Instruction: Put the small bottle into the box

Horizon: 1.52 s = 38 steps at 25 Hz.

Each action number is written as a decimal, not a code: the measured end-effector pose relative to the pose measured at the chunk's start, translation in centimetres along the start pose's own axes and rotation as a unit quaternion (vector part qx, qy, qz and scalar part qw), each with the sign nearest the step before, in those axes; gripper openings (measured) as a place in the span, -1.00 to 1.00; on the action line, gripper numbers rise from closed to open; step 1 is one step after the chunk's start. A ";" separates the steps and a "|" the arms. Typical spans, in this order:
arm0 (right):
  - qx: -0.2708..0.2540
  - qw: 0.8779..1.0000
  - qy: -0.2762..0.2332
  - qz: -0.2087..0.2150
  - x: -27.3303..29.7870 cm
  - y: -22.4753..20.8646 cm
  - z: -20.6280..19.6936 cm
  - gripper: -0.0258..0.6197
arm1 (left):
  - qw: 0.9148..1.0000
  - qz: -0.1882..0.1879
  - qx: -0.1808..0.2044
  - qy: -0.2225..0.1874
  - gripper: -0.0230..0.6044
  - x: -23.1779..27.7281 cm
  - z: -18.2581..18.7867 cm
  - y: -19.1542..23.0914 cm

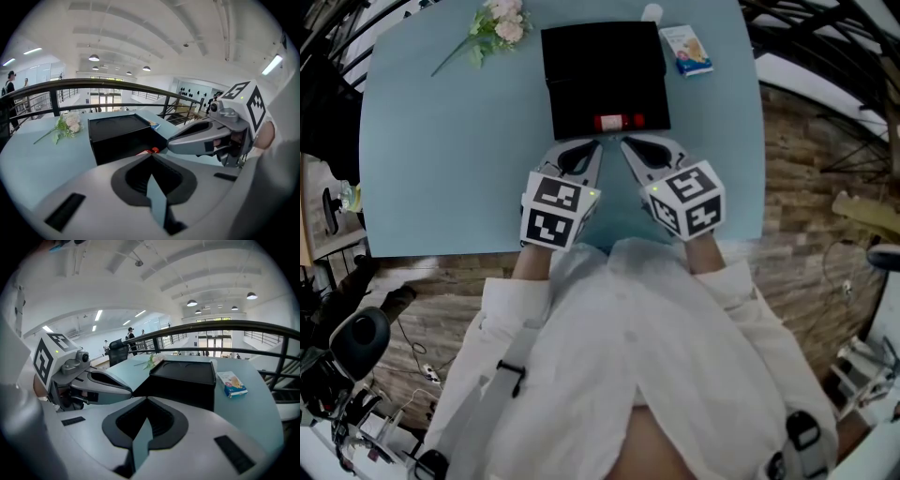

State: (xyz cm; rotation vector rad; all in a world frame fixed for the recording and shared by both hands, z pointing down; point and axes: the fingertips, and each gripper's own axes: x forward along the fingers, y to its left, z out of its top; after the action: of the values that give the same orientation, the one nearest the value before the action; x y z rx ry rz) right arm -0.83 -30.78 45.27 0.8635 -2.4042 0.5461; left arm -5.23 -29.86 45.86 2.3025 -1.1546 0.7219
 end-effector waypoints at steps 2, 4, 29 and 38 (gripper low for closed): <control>0.001 1.000 0.003 0.001 0.1 0.1 0.0 -0.91 | 1.000 -0.001 -0.007 -0.004 -0.92 0.0 0.1 0.1; 0.000 1.000 0.005 0.003 0.1 0.1 -0.1 -0.91 | 1.000 -0.007 -0.017 -0.006 -0.92 0.0 0.0 0.0; -0.036 0.999 0.011 0.018 0.7 0.9 -0.2 -0.92 | 0.999 -0.048 -0.016 0.017 -0.92 0.8 -0.8 -0.6; -0.032 0.999 0.015 0.017 0.8 0.9 -0.8 -0.92 | 0.998 -0.054 -0.013 0.024 -0.92 0.6 -1.2 -1.0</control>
State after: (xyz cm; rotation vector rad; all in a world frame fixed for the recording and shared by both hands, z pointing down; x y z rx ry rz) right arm -1.66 -30.07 46.23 0.7841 -2.3996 0.4897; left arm -4.40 -28.96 46.99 2.2929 -1.0050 0.7129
